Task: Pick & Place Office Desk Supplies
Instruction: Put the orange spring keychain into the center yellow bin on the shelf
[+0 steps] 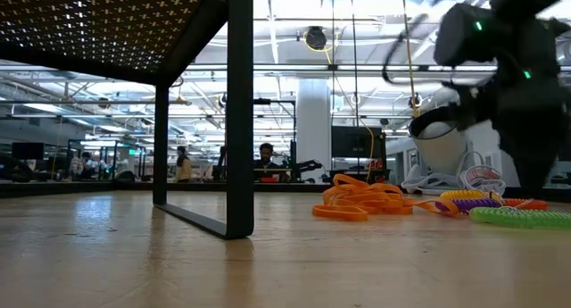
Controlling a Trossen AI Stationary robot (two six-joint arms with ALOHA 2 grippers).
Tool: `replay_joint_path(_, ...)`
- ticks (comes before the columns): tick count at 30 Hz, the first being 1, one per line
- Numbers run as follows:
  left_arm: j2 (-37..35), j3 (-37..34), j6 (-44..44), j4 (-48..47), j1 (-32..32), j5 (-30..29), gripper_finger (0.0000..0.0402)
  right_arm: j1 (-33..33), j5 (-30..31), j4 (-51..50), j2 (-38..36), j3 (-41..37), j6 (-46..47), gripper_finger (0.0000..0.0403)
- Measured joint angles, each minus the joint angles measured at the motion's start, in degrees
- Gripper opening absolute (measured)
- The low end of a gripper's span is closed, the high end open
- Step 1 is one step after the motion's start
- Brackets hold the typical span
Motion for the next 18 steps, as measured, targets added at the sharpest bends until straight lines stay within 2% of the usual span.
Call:
replay_joint_path(7,2.49,0.00,0.68,0.97,7.14,1.07,0.0211,-0.04,4.09,5.14,-0.31,-7.07,3.07,0.0281)
replay_joint_path(15,2.51,0.00,-0.57,1.04,11.46,2.21,0.0211,0.01,8.69,7.04,-0.17,-7.69,8.47,0.0281)
replay_joint_path(18,2.51,0.00,-0.52,1.01,12.00,2.23,0.0211,-0.04,12.43,9.15,-0.11,-7.76,10.19,0.0281)
